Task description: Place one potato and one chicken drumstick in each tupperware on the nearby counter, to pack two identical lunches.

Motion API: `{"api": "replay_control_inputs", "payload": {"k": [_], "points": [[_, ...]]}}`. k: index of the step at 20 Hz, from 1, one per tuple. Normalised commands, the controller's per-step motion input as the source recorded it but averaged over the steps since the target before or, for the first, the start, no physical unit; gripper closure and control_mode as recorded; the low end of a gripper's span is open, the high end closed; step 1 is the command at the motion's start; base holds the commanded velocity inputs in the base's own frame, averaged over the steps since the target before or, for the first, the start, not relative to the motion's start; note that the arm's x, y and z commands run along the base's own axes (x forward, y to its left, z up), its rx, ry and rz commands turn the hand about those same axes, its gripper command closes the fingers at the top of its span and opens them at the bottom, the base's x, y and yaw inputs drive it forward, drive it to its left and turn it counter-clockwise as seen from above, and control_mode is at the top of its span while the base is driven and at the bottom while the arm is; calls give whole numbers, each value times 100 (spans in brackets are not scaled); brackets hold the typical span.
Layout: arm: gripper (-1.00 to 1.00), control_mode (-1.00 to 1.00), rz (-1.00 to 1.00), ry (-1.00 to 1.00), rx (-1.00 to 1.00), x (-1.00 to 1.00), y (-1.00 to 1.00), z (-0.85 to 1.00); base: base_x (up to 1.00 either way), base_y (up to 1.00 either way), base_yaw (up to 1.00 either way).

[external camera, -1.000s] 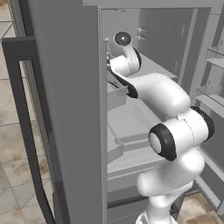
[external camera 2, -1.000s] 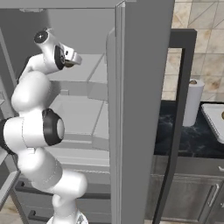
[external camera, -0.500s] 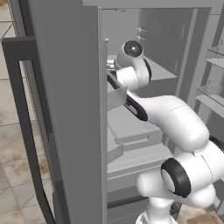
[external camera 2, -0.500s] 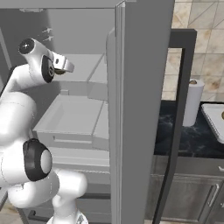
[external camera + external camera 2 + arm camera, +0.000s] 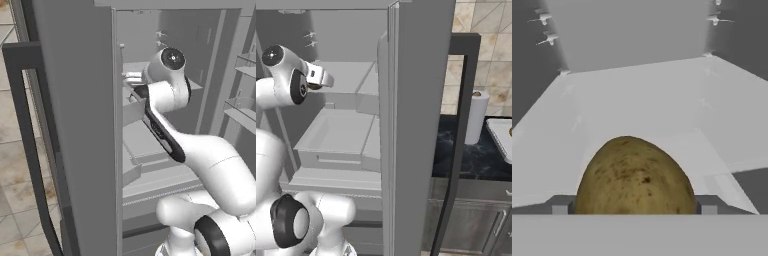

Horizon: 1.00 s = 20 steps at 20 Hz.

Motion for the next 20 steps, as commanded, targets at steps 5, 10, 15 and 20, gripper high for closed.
{"api": "replay_control_inputs", "payload": {"k": [5,10,15,20], "points": [[100,-100,14,1,0,-95,-31,0,0,0,0],[100,-100,5,-1,0,-100,-46,0,0,0,0],[100,-100,0,0,0,-98,-48,0,0,0,0],[100,-100,0,1,0,-81,-15,0,0,0,0]]}}
